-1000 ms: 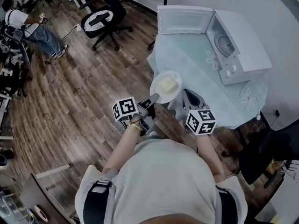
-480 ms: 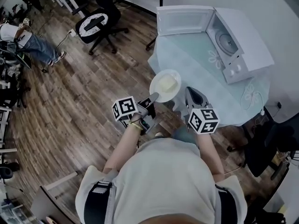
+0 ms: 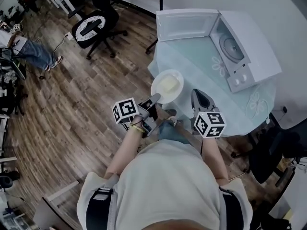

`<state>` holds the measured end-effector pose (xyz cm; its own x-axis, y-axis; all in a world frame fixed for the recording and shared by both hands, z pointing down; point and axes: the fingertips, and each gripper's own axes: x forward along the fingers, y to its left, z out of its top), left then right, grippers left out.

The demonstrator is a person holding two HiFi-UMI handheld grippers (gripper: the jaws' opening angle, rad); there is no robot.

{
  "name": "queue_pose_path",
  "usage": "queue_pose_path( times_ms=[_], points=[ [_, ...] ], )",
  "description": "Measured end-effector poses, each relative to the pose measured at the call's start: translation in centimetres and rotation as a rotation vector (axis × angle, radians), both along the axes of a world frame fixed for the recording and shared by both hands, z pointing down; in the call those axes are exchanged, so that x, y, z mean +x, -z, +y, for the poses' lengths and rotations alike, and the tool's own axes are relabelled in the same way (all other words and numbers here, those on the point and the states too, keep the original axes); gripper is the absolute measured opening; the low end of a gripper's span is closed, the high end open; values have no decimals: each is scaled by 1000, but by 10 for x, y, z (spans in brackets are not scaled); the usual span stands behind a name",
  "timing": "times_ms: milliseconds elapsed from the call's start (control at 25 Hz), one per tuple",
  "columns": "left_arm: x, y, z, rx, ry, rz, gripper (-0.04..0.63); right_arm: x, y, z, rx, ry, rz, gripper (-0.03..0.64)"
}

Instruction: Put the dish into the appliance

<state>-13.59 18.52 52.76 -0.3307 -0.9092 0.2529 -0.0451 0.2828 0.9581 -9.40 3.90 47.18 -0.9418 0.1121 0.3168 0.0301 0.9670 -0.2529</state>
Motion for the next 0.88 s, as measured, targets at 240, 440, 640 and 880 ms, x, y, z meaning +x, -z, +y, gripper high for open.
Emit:
queue_pose_path(
  times_ms=[240,440,640,880],
  points=[
    [-37,7,-23,-6,-37,0,55,-38,10,-26,-4,-24,-11,8],
    [-66,14,-52,-1,-65,-8,55,-61,11,-46,-24,-36,-22,8],
    [-94,21,-77,5,-92,-10,57,-84,12,-63,-29,-52,-29,8],
    [-116,20,-112,7,-142,-19,57,-91,14,-91,-4,-97,-43,7]
  ],
)
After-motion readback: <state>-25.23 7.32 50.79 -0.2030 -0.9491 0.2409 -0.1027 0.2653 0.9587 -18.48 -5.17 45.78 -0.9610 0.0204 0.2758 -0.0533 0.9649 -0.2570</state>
